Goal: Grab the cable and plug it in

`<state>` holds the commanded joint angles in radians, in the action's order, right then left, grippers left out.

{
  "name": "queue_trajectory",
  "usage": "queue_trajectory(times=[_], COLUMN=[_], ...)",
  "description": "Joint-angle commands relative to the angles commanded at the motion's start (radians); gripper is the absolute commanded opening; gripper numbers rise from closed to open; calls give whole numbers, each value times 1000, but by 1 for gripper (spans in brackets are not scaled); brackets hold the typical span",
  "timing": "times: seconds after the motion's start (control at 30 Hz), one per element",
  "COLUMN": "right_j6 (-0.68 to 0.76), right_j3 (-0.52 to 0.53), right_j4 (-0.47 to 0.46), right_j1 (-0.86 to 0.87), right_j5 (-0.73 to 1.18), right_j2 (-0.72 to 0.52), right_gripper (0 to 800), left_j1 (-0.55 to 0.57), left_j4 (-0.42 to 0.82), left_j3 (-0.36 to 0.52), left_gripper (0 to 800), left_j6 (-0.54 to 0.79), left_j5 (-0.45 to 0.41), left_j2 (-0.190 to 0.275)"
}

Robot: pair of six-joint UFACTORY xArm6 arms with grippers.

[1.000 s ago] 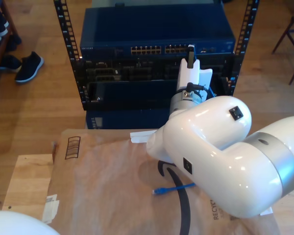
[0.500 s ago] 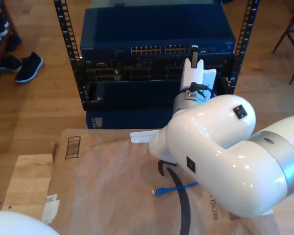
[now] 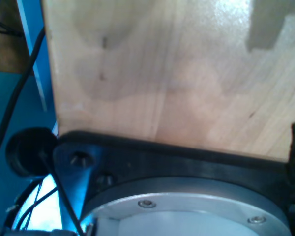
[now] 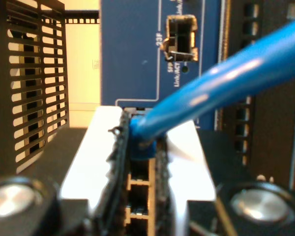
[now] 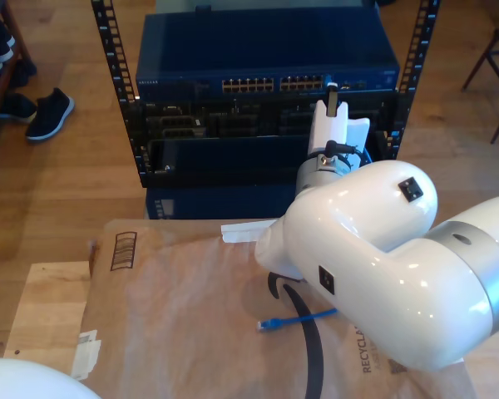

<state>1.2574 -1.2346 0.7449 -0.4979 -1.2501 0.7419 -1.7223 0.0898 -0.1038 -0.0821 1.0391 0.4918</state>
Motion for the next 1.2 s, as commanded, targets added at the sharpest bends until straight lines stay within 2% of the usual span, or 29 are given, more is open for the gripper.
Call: queue_trajectory(times=[0.43, 0.47, 0.5, 0.57, 0.63, 0.7, 0.8, 0.97, 1.03, 1.2], right_j6=[0, 0, 0, 0, -2, -2, -3, -6, -6, -14], right_j3=[-41, -35, -29, -9, 11, 66, 170, 391, 463, 608], right_j4=[-5, -5, -11, -12, -15, -15, -15, -18, -48, -147], right_j1=[14, 14, 14, 15, 14, 12, 11, 6, 3, 14], right_j5=[5, 3, 3, 5, 8, 12, 29, 180, 250, 443], right_j2=[5, 3, 3, -3, -20, -63, -143, -324, -394, -545], right_gripper=[8, 44, 129, 237, 288, 332, 338, 379, 389, 510], left_j1=[0, 0, 0, 0, 0, 0, 0, 0, 0, 0], left_j4=[0, 0, 0, 0, 0, 0, 0, 0, 0, 0], left_j3=[0, 0, 0, 0, 0, 0, 0, 0, 0, 0], left_gripper=[800, 800, 800, 800, 800, 800, 800, 800, 800, 800], left_j6=[0, -2, -2, -2, 0, 0, -2, -2, -2, -2], left_j5=[0, 0, 0, 0, 0, 0, 0, 0, 0, 0], left_j2=[0, 0, 0, 0, 0, 0, 0, 0, 0, 0])
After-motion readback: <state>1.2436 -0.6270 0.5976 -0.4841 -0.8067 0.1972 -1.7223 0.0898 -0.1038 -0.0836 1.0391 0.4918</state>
